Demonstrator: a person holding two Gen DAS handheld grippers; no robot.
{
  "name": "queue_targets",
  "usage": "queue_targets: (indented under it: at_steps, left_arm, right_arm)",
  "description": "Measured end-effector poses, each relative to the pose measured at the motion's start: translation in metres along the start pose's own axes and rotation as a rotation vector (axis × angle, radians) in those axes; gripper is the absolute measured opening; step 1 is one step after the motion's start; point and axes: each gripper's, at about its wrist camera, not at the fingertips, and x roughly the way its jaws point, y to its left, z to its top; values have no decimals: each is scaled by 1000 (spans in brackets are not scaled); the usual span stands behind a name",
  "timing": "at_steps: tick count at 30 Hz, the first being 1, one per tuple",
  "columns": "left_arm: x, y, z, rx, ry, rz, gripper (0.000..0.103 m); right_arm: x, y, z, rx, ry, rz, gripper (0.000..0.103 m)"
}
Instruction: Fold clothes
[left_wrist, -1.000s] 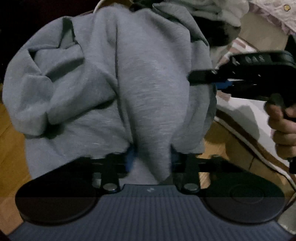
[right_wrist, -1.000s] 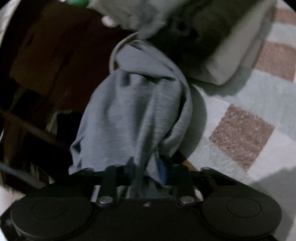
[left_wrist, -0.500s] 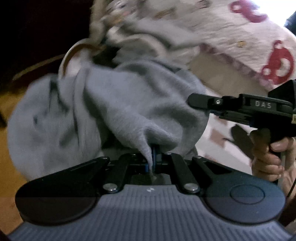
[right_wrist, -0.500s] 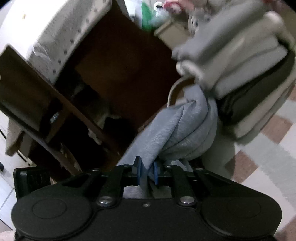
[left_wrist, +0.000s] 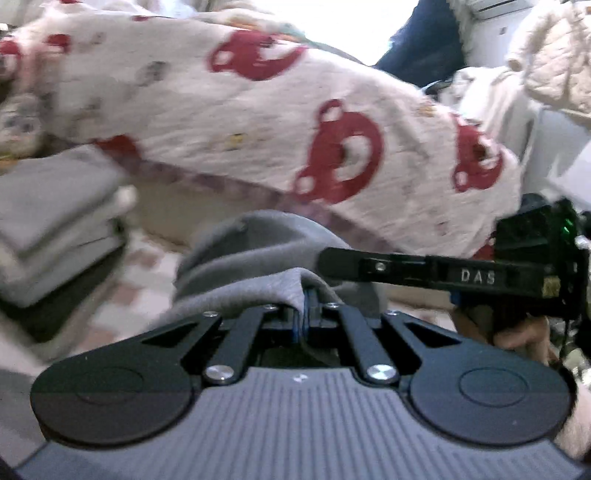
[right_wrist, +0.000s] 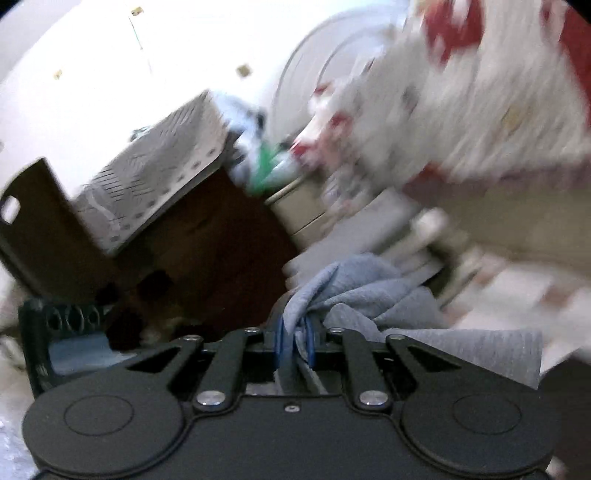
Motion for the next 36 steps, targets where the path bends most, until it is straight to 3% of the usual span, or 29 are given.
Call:
queue_targets:
  at_steps: [2, 3, 4, 5, 8, 9, 11, 14, 17, 19, 22, 24, 26, 28, 31, 36]
  left_arm:
    - [42, -13, -3, 20, 12, -45, 5]
    - [64, -21, -10, 24, 45, -11, 6]
    - [86, -29, -17, 27, 80, 24, 6]
    - [105, -31, -25, 22, 121, 55, 7]
    - [133, -30, -58, -10, 217, 131, 12]
    - [137, -27, -66, -14, 250, 158, 15]
    - [134, -18, -82, -36, 303, 199, 32]
    - [130, -4, -96, -84, 315, 271, 37]
    - [124, 3, -101, -81, 303, 315, 38]
    - [119, 2, -102, -40, 291, 349, 41]
    - [107, 6, -111, 31, 292, 446, 44]
    - [100, 13, -118, 39, 303, 513, 52]
    - [93, 29, -127, -40, 304, 582, 74]
    - [87, 49, -135, -135, 339, 616, 74]
    - [80, 69, -146, -190, 408, 609, 74]
    - [68, 91, -159, -273, 421, 605, 73]
  right_arm:
    - [-33, -18, 2, 27, -55, -167, 17]
    - [-50, -31, 2, 55, -83, -258, 24]
    - [-68, -44, -5, 66, -108, -372, 43]
    - [-81, -58, -16, 68, -100, -470, 54]
    - [-115, -97, -64, 106, -51, -714, 58]
    - [-124, -107, -83, 148, -36, -719, 58]
    - [-139, -129, -126, 319, -5, -638, 58]
    - [-138, -143, -167, 554, 19, -504, 58]
    - [-113, -126, -169, 507, 108, -430, 60]
    - [-98, -116, -172, 456, 138, -440, 67]
    - [-88, -124, -179, 523, 184, -403, 67]
    - [-82, -128, -186, 560, 221, -382, 67]
    - [-81, -128, -189, 565, 245, -365, 67]
    - [-79, -130, -190, 580, 249, -327, 71]
    - [-76, -135, -194, 609, 258, -288, 78]
    - [-52, -142, -203, 601, 305, -346, 81]
